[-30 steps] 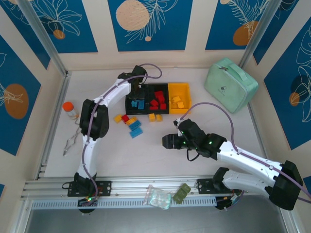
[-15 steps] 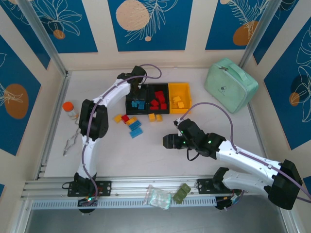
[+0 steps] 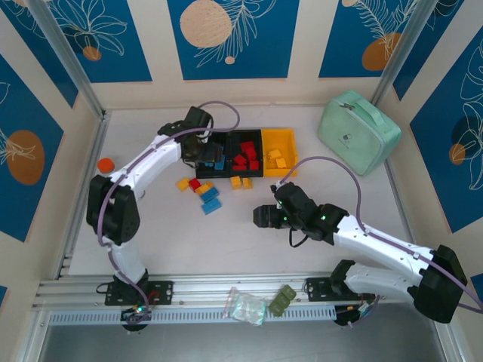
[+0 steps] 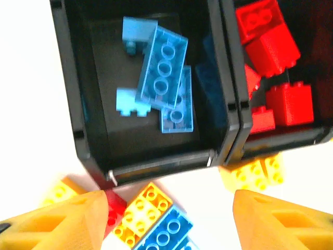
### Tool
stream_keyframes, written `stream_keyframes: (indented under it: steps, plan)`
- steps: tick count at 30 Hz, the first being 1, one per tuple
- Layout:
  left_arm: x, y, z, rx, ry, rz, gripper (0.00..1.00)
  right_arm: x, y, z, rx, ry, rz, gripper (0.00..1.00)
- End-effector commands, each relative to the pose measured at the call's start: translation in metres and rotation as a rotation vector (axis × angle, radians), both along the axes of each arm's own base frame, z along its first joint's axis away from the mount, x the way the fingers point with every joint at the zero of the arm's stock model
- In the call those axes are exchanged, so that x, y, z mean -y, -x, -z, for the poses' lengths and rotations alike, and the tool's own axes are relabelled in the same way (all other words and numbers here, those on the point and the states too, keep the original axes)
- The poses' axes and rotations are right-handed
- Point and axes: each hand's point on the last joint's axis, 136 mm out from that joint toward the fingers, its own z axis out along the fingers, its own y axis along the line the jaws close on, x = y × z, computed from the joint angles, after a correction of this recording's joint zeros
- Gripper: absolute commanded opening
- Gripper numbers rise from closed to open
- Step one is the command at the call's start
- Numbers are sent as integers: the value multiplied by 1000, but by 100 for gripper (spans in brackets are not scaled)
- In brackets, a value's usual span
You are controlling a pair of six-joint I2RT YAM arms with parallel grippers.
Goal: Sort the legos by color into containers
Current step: Place the lego in the container, then pick up the lego from the center of the table.
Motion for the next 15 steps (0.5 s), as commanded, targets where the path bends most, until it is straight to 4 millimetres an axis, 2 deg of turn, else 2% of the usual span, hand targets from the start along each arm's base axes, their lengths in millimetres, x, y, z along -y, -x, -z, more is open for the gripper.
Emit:
stream_keyframes:
  steps: [1,8,15]
  plan:
    - [0,22,-9,9,60,1,64,-1,-10,-9,13,13,27,68]
    - [-24,76,3,-8,100,-38,65,-18,-30,-11,28,52,10,66]
    - [-47,129,23,-28,165,-104,66,-46,-63,-2,32,134,-11,66]
